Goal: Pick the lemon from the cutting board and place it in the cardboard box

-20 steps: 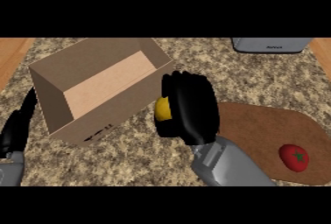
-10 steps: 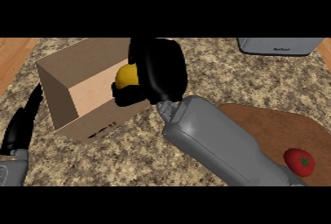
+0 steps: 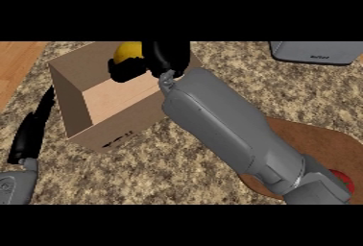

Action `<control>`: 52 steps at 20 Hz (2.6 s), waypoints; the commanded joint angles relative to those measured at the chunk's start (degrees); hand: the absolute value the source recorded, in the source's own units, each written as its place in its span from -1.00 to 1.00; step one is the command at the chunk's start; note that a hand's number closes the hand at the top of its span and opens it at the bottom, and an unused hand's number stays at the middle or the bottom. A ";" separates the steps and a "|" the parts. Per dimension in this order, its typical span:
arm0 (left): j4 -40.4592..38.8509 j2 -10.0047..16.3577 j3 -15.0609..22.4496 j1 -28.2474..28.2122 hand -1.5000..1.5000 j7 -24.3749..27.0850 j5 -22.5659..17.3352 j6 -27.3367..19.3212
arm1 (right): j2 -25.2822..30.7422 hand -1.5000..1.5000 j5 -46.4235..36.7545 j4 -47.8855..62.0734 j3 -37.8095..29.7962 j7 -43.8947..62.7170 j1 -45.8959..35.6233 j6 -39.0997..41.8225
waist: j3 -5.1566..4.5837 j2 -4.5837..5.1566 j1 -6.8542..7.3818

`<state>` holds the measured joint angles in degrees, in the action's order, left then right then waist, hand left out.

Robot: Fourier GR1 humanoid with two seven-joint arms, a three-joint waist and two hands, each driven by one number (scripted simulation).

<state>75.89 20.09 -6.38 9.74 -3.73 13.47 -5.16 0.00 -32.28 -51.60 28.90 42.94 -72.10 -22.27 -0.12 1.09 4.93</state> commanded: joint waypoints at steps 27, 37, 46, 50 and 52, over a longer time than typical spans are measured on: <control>-2.36 -1.53 2.69 5.62 0.00 0.64 2.13 0.77 | 0.00 -1.00 22.19 24.38 -0.48 -19.77 -4.78 -23.61 | 0.02 1.88 5.02; -3.29 -0.43 -1.08 3.28 0.00 0.03 0.57 -0.11 | 0.00 -1.00 33.16 20.66 -9.46 -33.55 -2.30 -26.93 | 0.15 0.27 -0.55; 0.19 1.56 -3.98 -2.45 0.00 -0.81 -0.47 0.85 | 4.28 -1.00 33.15 15.09 -12.85 -39.90 8.66 -24.96 | 0.15 -1.28 -4.85; -2.51 2.68 -6.32 -3.40 0.00 2.45 -2.26 2.53 | 9.62 -1.00 32.13 6.74 -11.23 -39.03 16.22 -19.09 | 0.12 -1.38 -5.57; -1.66 0.21 -4.88 -4.90 0.00 2.63 -0.15 -0.34 | 12.88 -1.00 32.34 2.01 -11.47 -37.75 20.12 -16.94 | 0.12 -1.41 -5.67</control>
<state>74.47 21.26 -11.15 6.48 -2.33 12.78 -4.62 8.14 0.03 -42.99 17.74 4.85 -57.98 -43.07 0.01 -0.21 -0.23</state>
